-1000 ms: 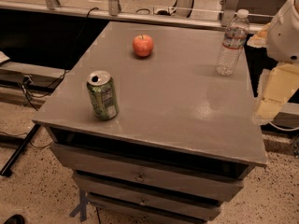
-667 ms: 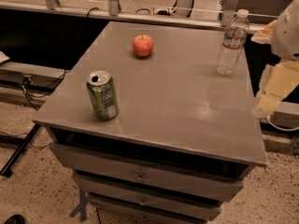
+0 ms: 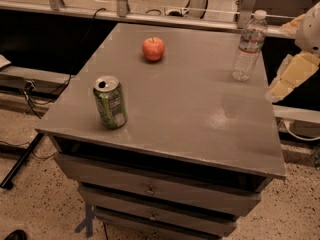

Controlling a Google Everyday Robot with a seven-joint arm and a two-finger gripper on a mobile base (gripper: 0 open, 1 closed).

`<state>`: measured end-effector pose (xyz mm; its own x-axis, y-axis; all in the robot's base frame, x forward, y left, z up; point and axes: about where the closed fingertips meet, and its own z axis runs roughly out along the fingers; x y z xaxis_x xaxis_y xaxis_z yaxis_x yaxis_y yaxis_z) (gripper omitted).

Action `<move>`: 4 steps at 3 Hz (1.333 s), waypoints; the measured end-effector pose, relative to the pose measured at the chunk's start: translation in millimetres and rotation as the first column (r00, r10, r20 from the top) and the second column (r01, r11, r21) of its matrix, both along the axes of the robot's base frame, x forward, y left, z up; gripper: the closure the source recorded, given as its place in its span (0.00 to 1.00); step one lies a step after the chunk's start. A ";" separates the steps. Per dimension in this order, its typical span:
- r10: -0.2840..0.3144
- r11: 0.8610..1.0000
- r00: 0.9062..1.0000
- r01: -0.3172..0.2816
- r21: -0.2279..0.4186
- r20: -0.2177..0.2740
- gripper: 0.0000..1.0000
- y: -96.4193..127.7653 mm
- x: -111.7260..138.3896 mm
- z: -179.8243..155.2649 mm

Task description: Knock water bottle over

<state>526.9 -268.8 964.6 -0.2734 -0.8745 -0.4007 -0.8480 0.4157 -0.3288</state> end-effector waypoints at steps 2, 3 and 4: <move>-0.075 0.974 0.993 0.054 0.218 0.088 0.00 -21.9 67.9 -8.8; -0.088 0.939 0.989 0.042 0.341 0.122 0.00 -20.9 93.0 -13.3; -0.091 0.904 0.985 0.021 0.426 0.144 0.00 -18.5 109.4 -18.2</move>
Offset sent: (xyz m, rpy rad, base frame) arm 0.1075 -0.0360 -0.0069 0.3872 -0.1657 -0.1018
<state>636.3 -287.4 946.4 -0.2202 -0.5988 -0.7700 -0.7710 0.5904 -0.2386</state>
